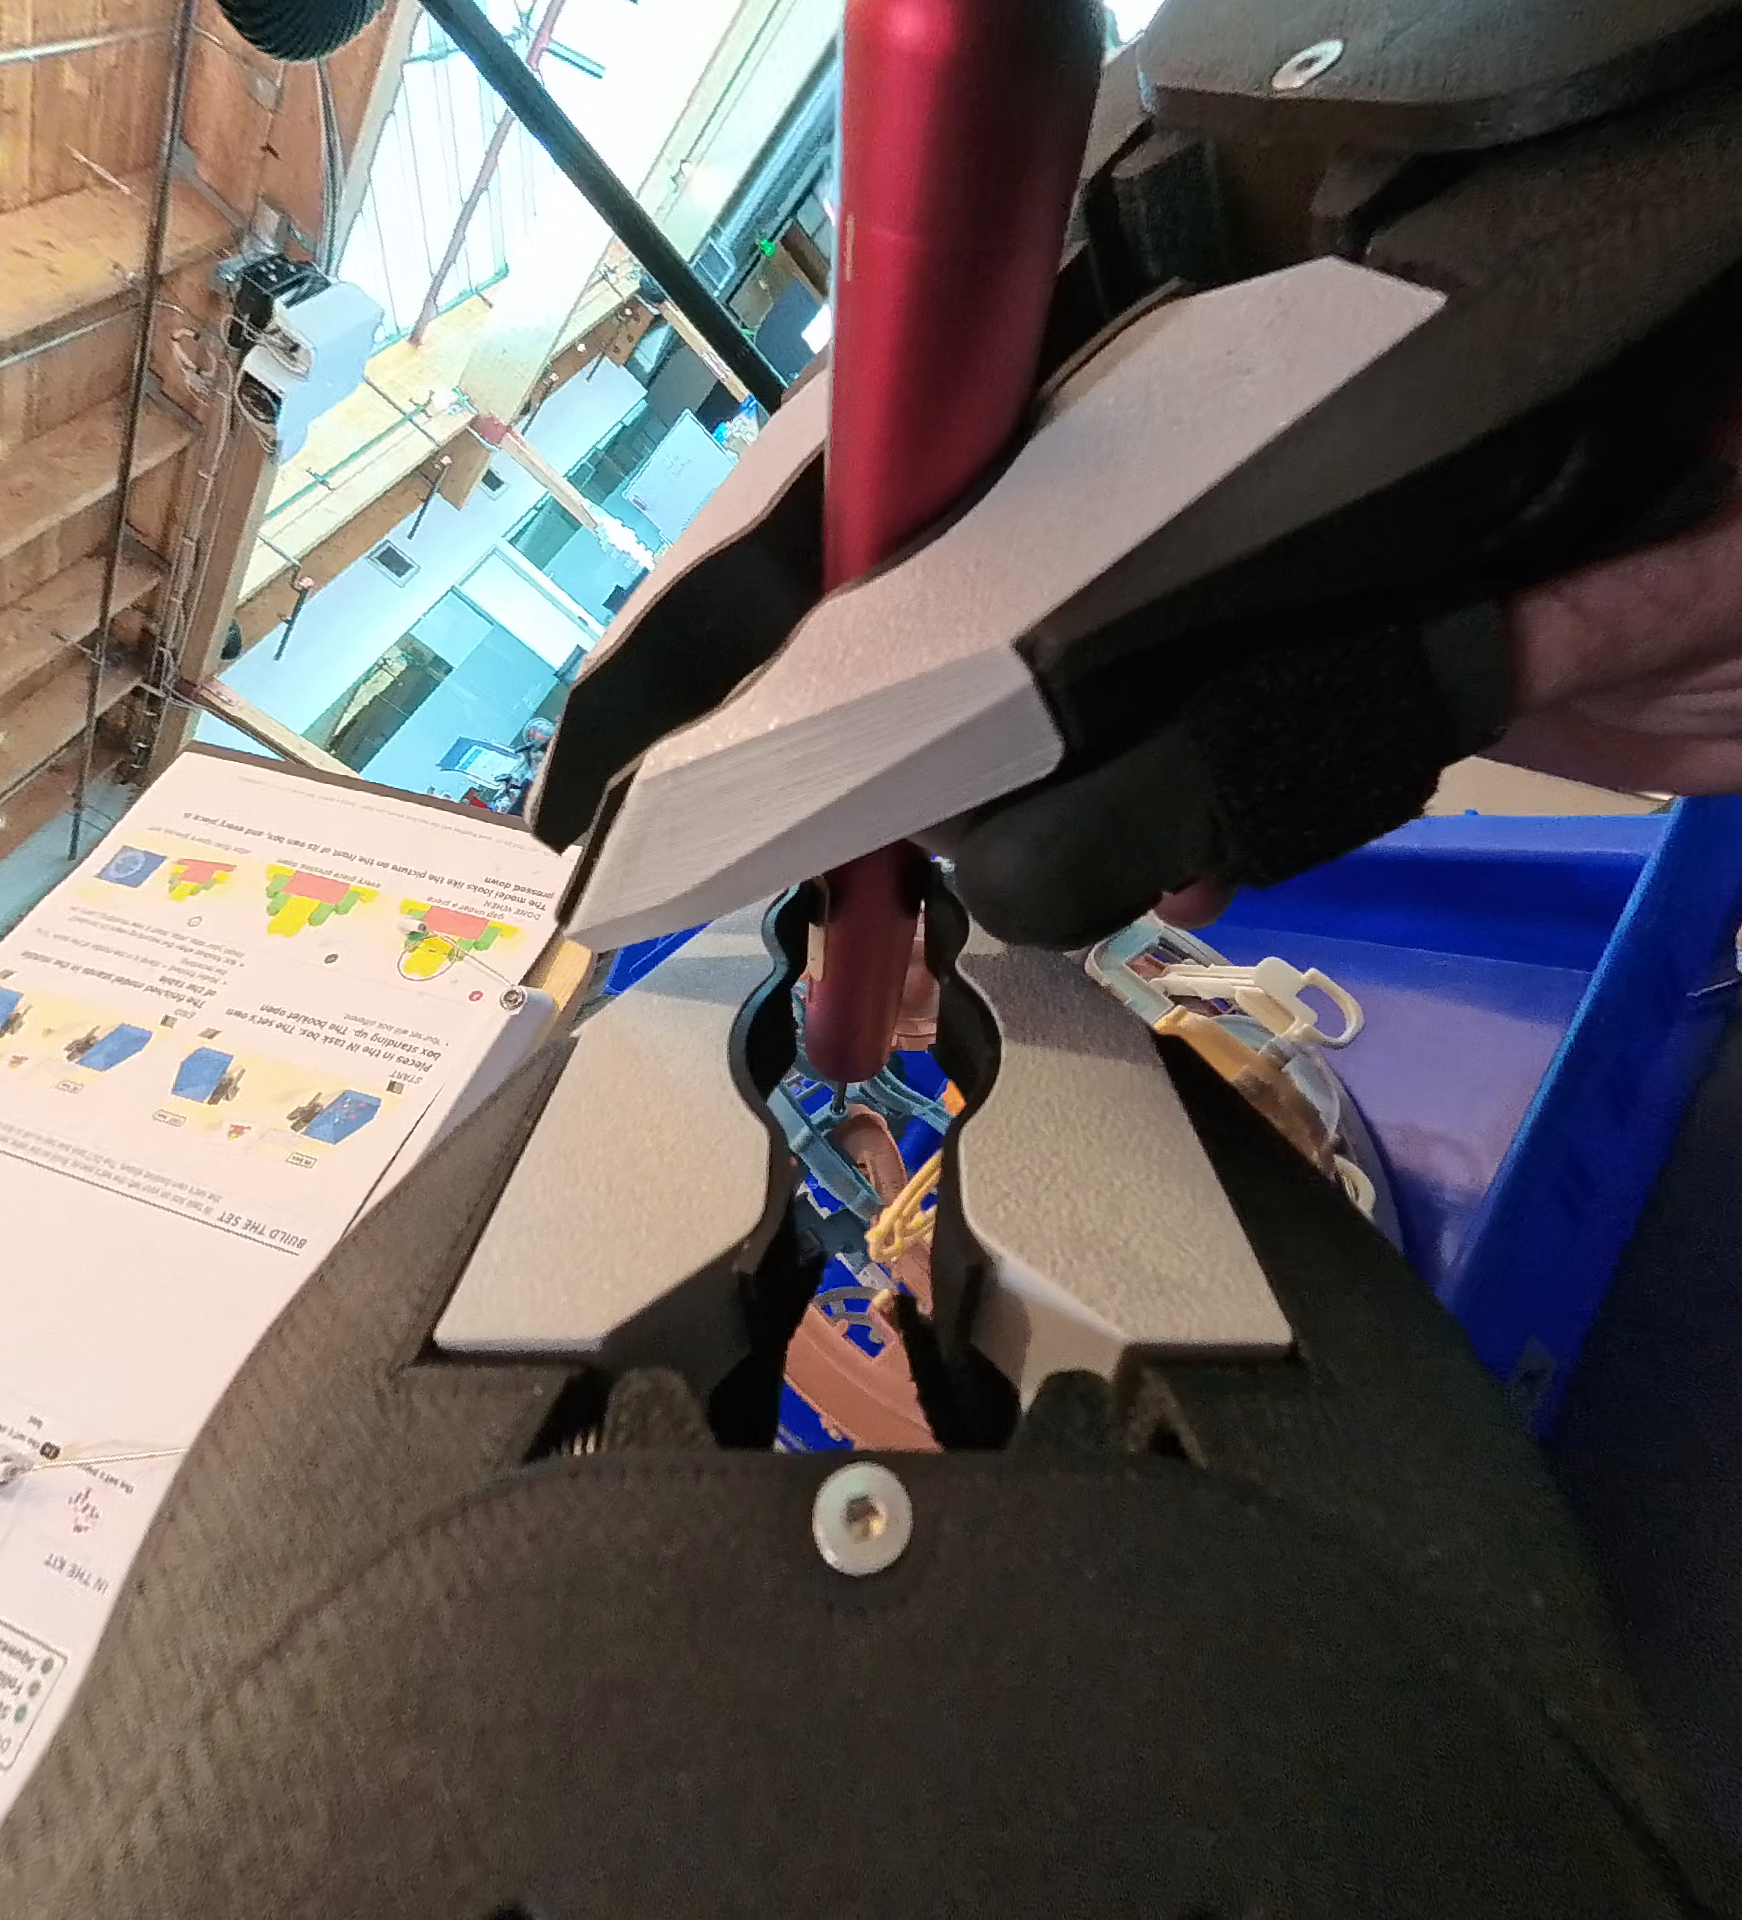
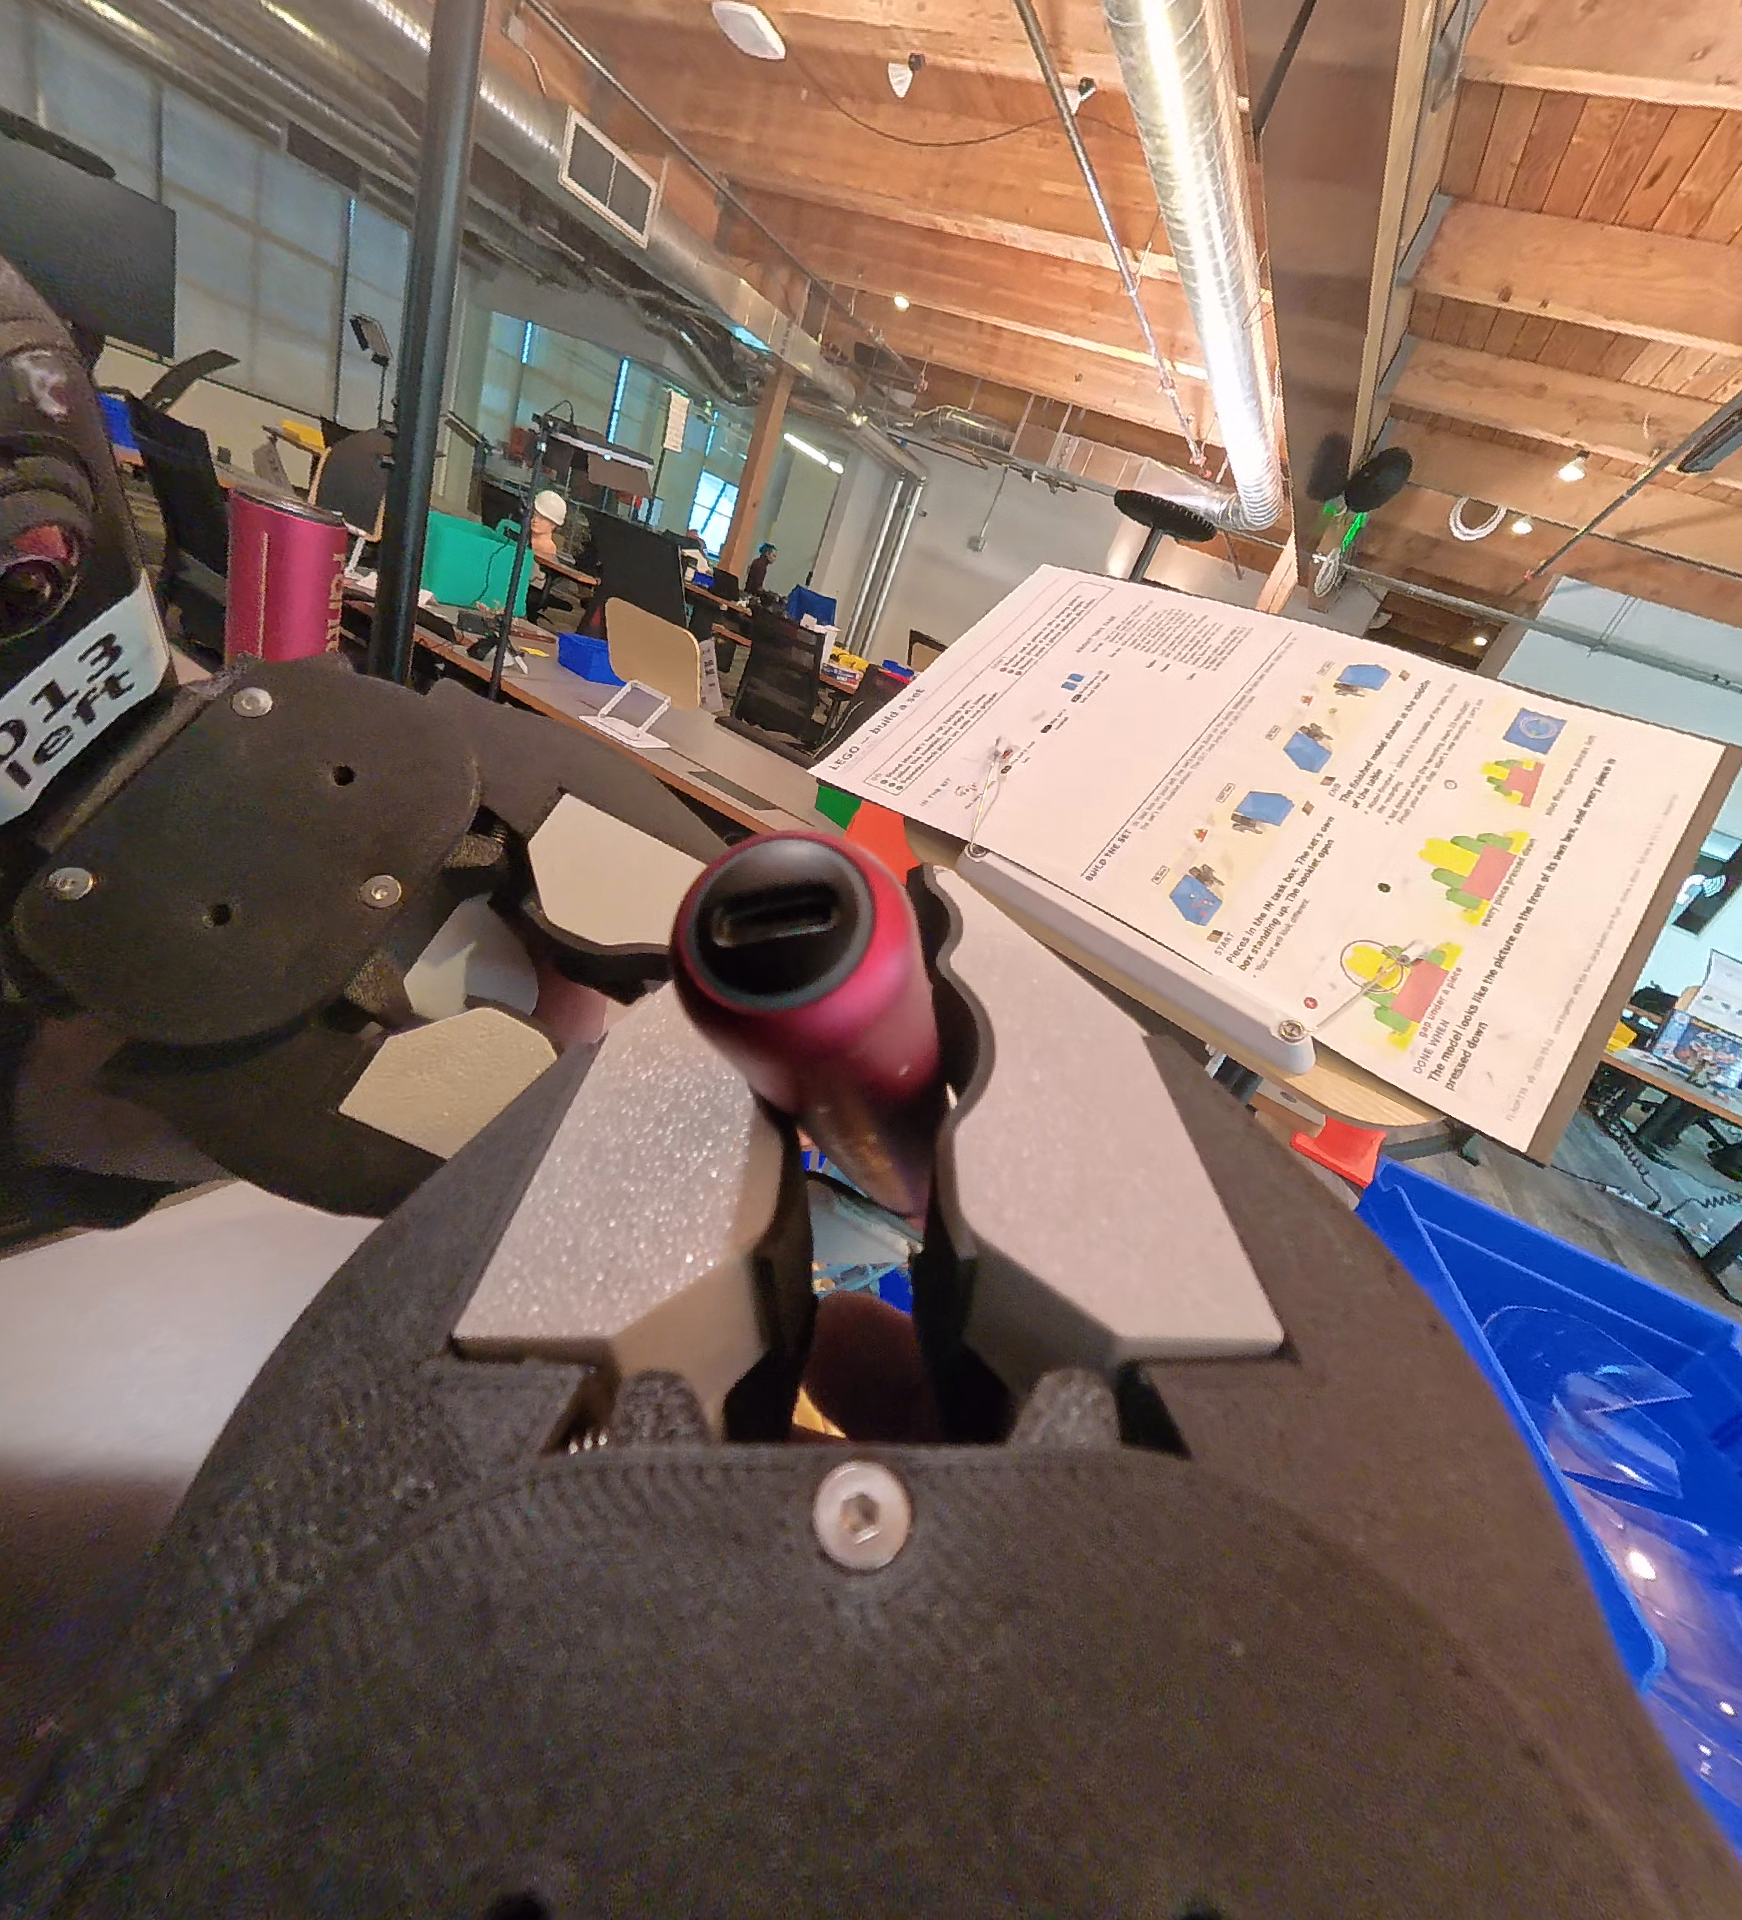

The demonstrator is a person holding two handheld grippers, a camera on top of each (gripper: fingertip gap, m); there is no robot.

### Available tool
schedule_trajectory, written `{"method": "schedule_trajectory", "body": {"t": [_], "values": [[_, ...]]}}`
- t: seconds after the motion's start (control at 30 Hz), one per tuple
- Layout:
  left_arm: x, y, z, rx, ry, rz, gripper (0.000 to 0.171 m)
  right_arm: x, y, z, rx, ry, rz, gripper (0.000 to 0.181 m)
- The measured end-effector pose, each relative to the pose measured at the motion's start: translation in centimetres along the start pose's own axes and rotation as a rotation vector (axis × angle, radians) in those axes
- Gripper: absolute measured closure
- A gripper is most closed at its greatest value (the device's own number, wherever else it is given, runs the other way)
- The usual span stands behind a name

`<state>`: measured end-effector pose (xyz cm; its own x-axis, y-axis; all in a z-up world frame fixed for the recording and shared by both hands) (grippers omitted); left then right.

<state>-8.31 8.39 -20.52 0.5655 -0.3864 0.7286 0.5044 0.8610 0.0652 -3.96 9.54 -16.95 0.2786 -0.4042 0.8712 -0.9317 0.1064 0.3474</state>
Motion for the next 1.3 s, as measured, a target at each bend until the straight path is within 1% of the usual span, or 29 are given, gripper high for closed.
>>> {"method": "schedule_trajectory", "body": {"t": [0.2,0.5,0.67,0.7,0.73,0.77,0.8,0.97,1.3], "values": [[-0.1,0.2,0.0,0.019,-0.046,-0.011,0.153,0.0,0.0,-0.2,-0.012,0.019,-0.005,0.167],[-0.3,0.6,0.2,0.004,-0.027,-0.002,0.153,-0.3,-0.1,-0.7,-0.031,0.072,-0.014,0.166],[-0.1,0.8,0.3,-0.006,-0.028,-0.015,0.153,0.2,-0.3,-0.9,-0.022,0.137,0.004,0.160],[-0.1,0.9,0.3,-0.006,-0.022,-0.012,0.152,0.5,-0.4,-1.0,-0.031,0.142,-0.009,0.160],[-0.2,0.9,0.4,-0.005,-0.025,-0.006,0.152,0.9,-0.7,-1.1,-0.047,0.142,-0.030,0.154],[-0.3,0.9,0.5,0.000,-0.028,-0.001,0.152,1.4,-0.9,-1.2,-0.051,0.143,-0.043,0.153],[-0.4,0.9,0.6,-0.003,-0.029,0.001,0.152,1.6,-1.0,-1.2,-0.039,0.136,-0.040,0.160],[-0.2,1.2,0.6,-0.027,-0.014,0.006,0.153,1.7,-1.2,-1.3,-0.034,0.115,-0.016,0.162],[-0.4,1.7,0.5,-0.049,0.009,0.042,0.153,1.1,-1.7,-1.8,-0.047,0.177,-0.011,0.162]]}}
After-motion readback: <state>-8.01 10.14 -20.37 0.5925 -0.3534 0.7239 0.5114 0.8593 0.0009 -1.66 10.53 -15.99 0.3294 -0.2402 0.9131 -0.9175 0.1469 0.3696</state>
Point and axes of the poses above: each gripper's, where its closed fingertips meet, y out along the fingers, x out of its top, z = x × y across the jaws, the point moved 6 cm from there along -y, back along the fingers, and after that the axes turned 13 degrees about -z, right-handed, at the moved point
